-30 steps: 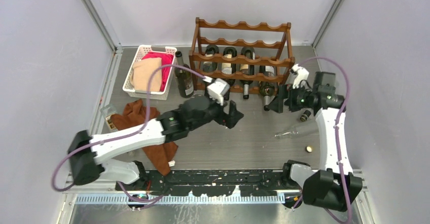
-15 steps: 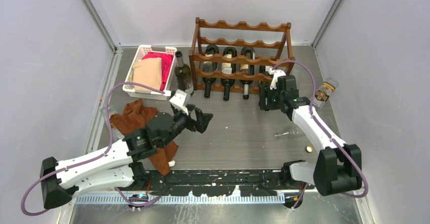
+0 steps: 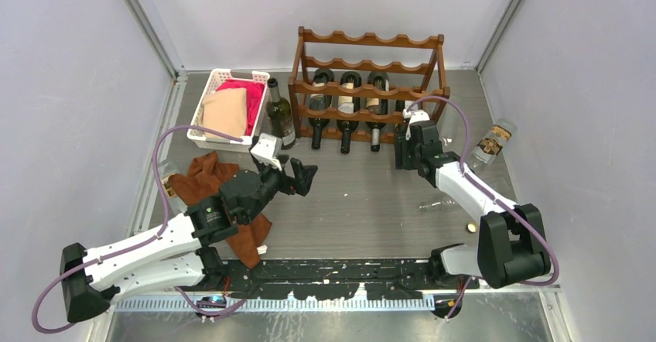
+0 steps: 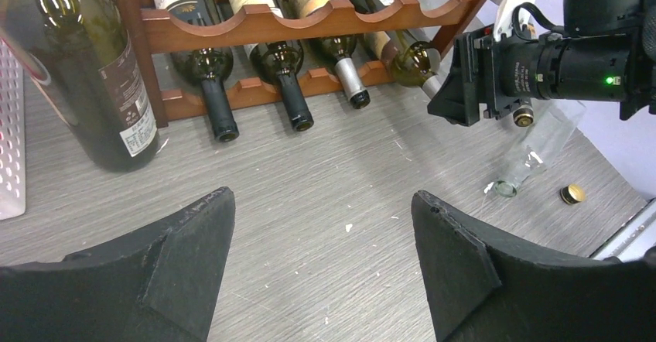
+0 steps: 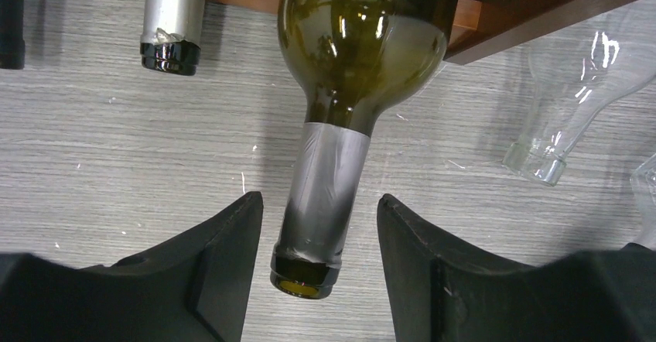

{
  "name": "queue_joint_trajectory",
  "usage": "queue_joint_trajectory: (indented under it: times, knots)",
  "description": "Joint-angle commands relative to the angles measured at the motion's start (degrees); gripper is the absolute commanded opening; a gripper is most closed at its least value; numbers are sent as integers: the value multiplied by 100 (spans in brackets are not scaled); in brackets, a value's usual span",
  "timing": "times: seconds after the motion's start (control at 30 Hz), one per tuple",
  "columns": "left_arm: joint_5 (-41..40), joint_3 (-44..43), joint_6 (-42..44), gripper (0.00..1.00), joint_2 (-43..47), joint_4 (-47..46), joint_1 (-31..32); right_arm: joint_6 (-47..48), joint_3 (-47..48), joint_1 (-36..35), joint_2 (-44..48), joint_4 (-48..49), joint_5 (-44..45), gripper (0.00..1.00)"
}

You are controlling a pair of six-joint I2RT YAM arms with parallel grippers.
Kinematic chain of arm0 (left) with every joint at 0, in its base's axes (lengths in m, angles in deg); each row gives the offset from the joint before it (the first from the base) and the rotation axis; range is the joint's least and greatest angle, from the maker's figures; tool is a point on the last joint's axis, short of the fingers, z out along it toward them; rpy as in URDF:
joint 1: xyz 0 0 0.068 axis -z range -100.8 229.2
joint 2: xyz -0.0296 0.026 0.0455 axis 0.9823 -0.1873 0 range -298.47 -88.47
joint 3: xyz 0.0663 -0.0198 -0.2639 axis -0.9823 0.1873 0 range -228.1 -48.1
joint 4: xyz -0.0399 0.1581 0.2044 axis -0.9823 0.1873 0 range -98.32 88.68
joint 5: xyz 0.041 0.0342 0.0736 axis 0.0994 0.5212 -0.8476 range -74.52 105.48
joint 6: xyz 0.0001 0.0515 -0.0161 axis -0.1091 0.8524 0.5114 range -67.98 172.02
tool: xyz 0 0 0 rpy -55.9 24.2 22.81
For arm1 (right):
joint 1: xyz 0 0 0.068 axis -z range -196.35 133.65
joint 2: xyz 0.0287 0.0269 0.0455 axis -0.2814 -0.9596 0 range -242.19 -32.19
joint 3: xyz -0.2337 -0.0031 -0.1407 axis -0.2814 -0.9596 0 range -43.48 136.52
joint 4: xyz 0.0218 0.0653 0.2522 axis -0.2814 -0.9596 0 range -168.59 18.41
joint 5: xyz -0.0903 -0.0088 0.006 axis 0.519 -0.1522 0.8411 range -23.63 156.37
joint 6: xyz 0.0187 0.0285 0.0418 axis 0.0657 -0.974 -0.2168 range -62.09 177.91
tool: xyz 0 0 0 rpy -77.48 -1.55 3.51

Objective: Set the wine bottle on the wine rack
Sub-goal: Adjust the wine bottle in the wine rack.

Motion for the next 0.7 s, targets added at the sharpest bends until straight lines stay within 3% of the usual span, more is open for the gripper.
queue_joint_trajectory:
  times: [0.0, 0.23, 0.67]
  knots:
    - [-168, 44, -44, 83, -28, -270, -50, -142, -66, -67, 153, 284, 336, 56]
    - [-128, 101, -118, 83, 19, -297, -62, -268, -212, -72, 104, 489, 553, 32]
    - [-238, 111, -158, 83, -53, -236, -77, -1221, -340, -80, -33, 1242, 835, 12]
